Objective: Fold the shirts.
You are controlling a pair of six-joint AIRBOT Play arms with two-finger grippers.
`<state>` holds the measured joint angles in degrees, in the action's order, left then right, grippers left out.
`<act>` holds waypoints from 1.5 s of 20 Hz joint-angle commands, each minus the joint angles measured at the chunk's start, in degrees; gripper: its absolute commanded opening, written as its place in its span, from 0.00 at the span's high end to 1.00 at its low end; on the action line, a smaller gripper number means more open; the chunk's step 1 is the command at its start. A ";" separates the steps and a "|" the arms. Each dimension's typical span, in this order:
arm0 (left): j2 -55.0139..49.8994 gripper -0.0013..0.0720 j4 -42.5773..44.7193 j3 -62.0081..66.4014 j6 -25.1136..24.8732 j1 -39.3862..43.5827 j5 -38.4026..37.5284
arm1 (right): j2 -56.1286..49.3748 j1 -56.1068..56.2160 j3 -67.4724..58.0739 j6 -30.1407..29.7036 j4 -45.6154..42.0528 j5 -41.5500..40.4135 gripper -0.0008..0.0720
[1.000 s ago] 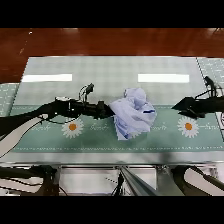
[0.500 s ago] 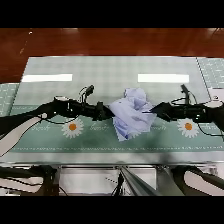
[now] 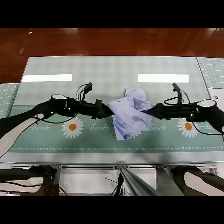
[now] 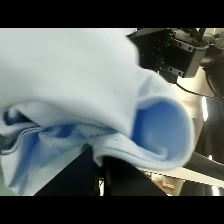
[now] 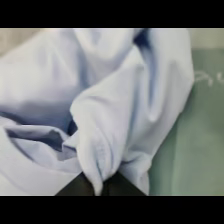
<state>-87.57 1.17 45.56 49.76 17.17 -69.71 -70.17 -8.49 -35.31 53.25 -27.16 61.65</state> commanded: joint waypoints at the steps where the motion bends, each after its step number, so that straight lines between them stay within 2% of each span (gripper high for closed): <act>1: 8.22 0.95 -0.11 0.35 0.02 -2.45 0.20 | 5.46 -3.82 -3.72 0.15 0.55 5.31 0.95; 3: 16.35 0.95 -0.13 2.75 0.02 -4.68 0.20 | 11.02 -5.40 -9.62 2.08 0.63 7.72 0.95; 6: 27.80 0.95 -0.15 11.69 0.11 -7.54 1.03 | 18.67 -5.31 -20.92 4.94 1.75 6.69 0.95; 10: 37.48 0.95 -0.07 26.60 0.46 -8.17 9.14 | 25.16 -5.31 -37.55 9.81 1.27 3.13 0.95; 12: 39.52 0.95 0.98 33.90 0.52 -8.22 9.90 | 26.75 -5.33 -44.72 12.76 -0.83 1.95 0.95; 13: 40.09 0.95 2.56 36.92 2.40 -8.22 9.68 | 27.15 -5.33 -48.00 14.95 -2.36 2.21 0.95; 17: 42.27 0.95 10.16 41.44 14.51 -8.22 5.18 | 27.61 -5.31 -56.48 21.62 -5.22 8.50 0.95; 19: 44.28 0.95 14.01 41.46 17.75 -8.22 2.73 | 27.61 -5.33 -60.17 22.99 -6.40 12.76 0.95; 22: 47.82 0.95 19.76 41.46 18.10 -8.22 4.31 | 27.61 -5.33 -66.03 23.04 -9.11 12.74 0.95; 27: 49.35 0.95 21.46 41.46 17.97 -8.22 8.83 | 27.61 -5.33 -71.14 23.06 -12.09 2.91 0.95; 30: 48.57 0.95 29.07 41.40 18.10 -8.22 8.81 | 25.81 -5.33 -71.12 23.26 -16.50 3.61 0.95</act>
<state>-38.87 23.62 86.91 67.51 8.99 -61.80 -43.24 -13.78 -105.38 76.14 -39.29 66.59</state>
